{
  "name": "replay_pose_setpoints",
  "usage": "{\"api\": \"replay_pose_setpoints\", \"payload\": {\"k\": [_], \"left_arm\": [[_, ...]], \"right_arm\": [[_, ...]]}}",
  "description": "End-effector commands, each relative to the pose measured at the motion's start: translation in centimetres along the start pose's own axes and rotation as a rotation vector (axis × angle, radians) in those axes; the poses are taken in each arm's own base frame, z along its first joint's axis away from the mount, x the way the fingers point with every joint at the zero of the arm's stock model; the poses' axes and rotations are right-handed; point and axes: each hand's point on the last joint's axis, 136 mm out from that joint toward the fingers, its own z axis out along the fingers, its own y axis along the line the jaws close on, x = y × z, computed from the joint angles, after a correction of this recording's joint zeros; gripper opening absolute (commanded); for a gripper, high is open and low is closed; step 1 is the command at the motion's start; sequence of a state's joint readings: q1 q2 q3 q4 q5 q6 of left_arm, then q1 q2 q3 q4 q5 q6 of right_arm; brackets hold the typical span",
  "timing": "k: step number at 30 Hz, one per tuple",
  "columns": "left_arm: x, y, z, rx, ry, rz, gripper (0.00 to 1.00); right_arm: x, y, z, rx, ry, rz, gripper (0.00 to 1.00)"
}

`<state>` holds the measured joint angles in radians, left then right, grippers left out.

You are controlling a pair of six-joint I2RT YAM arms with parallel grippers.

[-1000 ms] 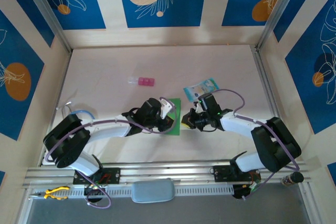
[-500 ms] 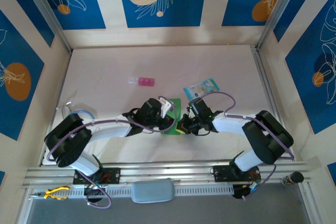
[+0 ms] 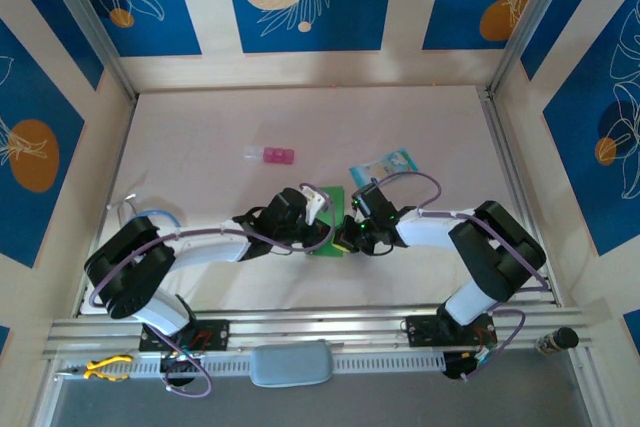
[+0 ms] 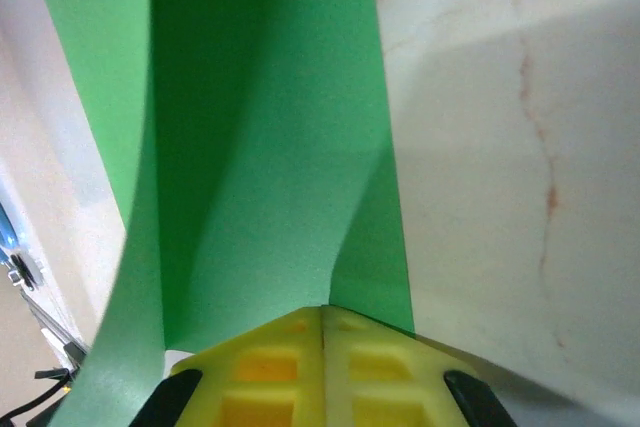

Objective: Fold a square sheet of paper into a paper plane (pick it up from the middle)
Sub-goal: Fold the triangle a second time at the center of the table.

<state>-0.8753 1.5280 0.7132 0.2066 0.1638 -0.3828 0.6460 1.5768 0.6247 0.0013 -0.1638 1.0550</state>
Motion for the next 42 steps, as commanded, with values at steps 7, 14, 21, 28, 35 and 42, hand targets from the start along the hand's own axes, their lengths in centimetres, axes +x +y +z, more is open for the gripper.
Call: {"api": "replay_pose_setpoints", "payload": {"k": [7,14,21,28,35,42], "left_arm": [[-0.2,1.5,0.7,0.008,-0.013,-0.079,0.0],[-0.3,2.1,1.4,0.008,-0.011,-0.075,0.0],[-0.3,2.7,1.5,-0.015,-0.006,-0.061,0.0],[0.0,2.7,1.8,-0.005,0.003,-0.057,0.0],[-0.1,3.4,2.1,-0.042,-0.004,-0.01,0.0],[0.1,4.6,2.2,-0.107,0.0,0.064,0.0]], "right_arm": [[0.3,-2.8,-0.1,0.118,0.055,-0.044,0.0],[0.3,-2.9,0.1,0.123,0.1,-0.081,0.0],[0.3,-3.2,-0.2,0.125,0.121,-0.1,0.0],[0.2,-3.7,-0.6,0.162,0.136,-0.128,0.01],[-0.1,-3.5,-0.7,0.168,0.134,-0.139,0.01],[-0.1,-3.6,-0.7,0.17,0.133,-0.133,0.01]]}}
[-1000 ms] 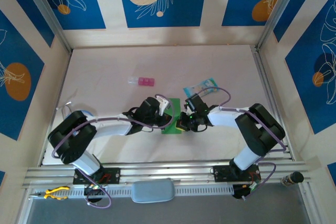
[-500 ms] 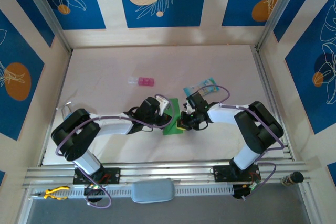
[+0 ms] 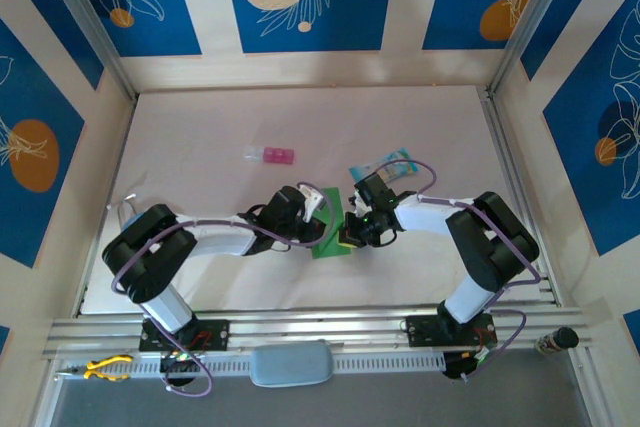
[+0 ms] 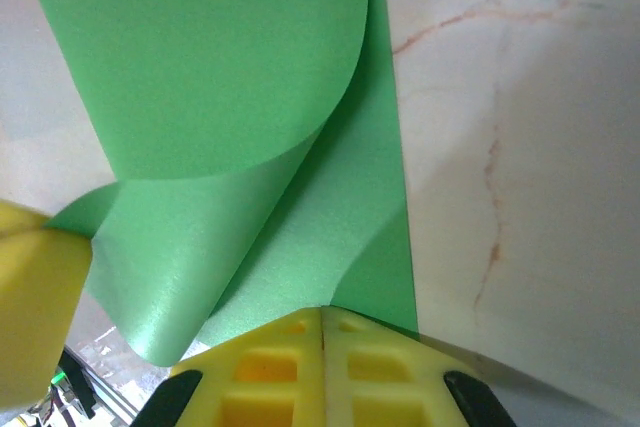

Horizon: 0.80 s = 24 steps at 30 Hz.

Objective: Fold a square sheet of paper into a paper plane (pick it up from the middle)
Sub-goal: Fold the triangle a second time at the center of the table.

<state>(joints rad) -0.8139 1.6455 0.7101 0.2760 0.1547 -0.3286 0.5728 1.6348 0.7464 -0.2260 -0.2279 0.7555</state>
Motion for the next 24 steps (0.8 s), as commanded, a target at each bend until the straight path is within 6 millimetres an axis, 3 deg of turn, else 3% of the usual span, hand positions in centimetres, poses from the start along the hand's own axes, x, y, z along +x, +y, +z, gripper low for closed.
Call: {"api": "replay_pose_setpoints", "payload": {"k": [1,24], "left_arm": [[-1.0,0.9,0.1,-0.044,-0.03,0.068,0.0],[-1.0,2.2,1.0,-0.107,-0.026,0.158,0.01]], "right_arm": [[1.0,-2.4,0.3,0.093,0.041,0.039,0.01],[0.9,-2.2,0.4,0.09,0.045,0.043,0.01]]}}
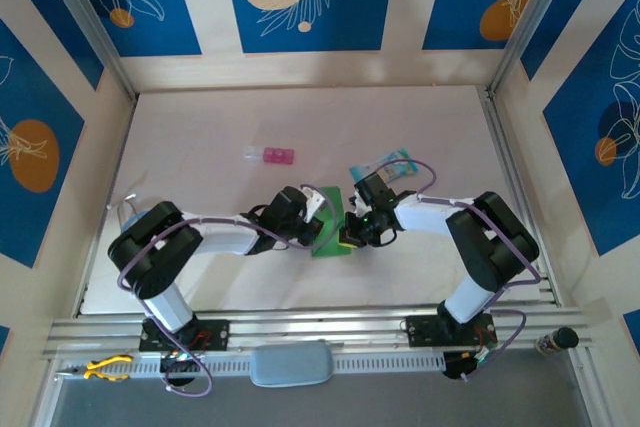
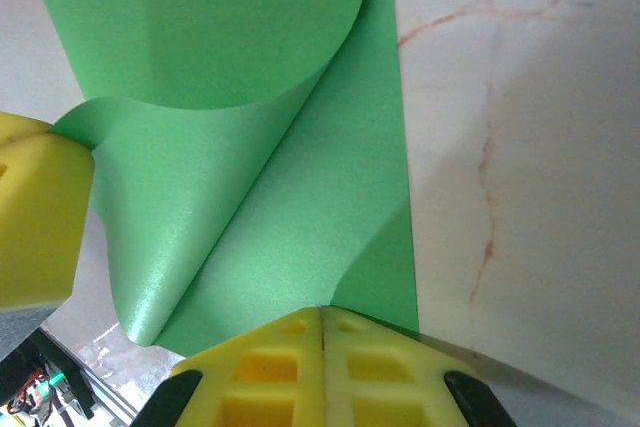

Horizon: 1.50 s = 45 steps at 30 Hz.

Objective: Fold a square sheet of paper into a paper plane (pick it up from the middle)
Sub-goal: Fold the triangle a second time at the center of the table.

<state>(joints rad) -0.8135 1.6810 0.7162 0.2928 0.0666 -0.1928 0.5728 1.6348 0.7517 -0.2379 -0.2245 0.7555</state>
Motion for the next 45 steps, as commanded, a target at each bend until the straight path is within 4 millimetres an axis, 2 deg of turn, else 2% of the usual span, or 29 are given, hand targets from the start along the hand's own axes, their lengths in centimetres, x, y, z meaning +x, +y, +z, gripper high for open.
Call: {"api": "replay_pose_setpoints", "payload": {"k": [1,30,45], "left_arm": [[-0.8,0.6,0.4,-0.02,-0.014,0.025,0.01],[1.1,1.1,0.7,-0.043,0.047,-0.04,0.02],[1.3,1.3,1.0,-0.053,0.052,-0.034,0.02]], "right_arm": [[0.9,-2.2,0.4,0.083,0.044,0.04,0.01],[0.8,-2.0,0.4,0.08,0.041,0.043,0.01],[0.9,-2.0,0.5,0.08,0.045,0.044,0.01]]}}
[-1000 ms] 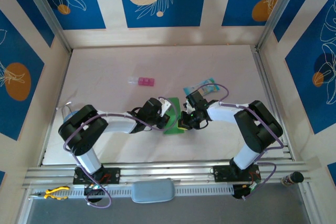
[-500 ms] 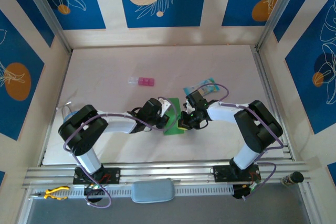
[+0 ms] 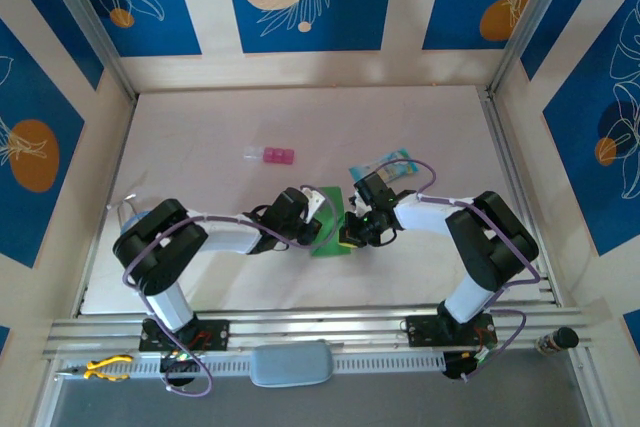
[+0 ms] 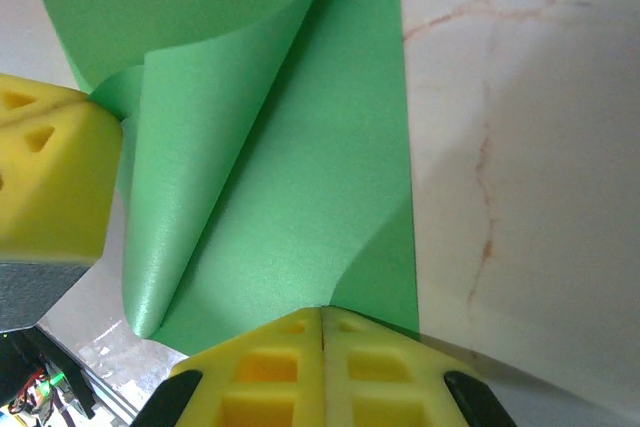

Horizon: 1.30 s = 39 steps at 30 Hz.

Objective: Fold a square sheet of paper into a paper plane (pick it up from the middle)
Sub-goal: Fold the triangle a second time at the center of the table.

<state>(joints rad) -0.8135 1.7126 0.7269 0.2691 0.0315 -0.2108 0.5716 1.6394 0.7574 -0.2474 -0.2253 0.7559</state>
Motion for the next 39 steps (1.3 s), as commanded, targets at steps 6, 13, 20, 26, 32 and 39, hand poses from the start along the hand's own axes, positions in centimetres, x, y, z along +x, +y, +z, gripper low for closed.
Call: {"api": "replay_pose_setpoints", "payload": {"k": [6,13,20,26,32,39], "left_arm": [[0.8,0.7,0.5,-0.018,0.029,-0.024,0.03],[0.7,0.7,0.3,-0.017,0.013,-0.034,0.03],[0.8,0.1,0.8,0.022,0.026,-0.02,0.03],[1.6,0.3,1.1,0.014,0.053,-0.032,0.03],[2.5,0.5,1.0,0.003,0.069,-0.048,0.02],[2.6,0.6,0.7,-0.002,0.071,-0.075,0.02]], "right_arm": [[0.9,-2.0,0.5,0.075,0.041,0.039,0.01],[0.9,-2.0,0.5,0.076,0.04,0.04,0.01],[0.9,-1.9,0.5,0.072,0.041,0.036,0.01],[0.6,-1.3,0.3,0.053,0.036,0.035,0.02],[-0.1,0.4,-0.6,-0.005,0.005,0.022,0.08],[-1.3,2.4,-3.2,-0.108,-0.086,0.041,0.15]]}}
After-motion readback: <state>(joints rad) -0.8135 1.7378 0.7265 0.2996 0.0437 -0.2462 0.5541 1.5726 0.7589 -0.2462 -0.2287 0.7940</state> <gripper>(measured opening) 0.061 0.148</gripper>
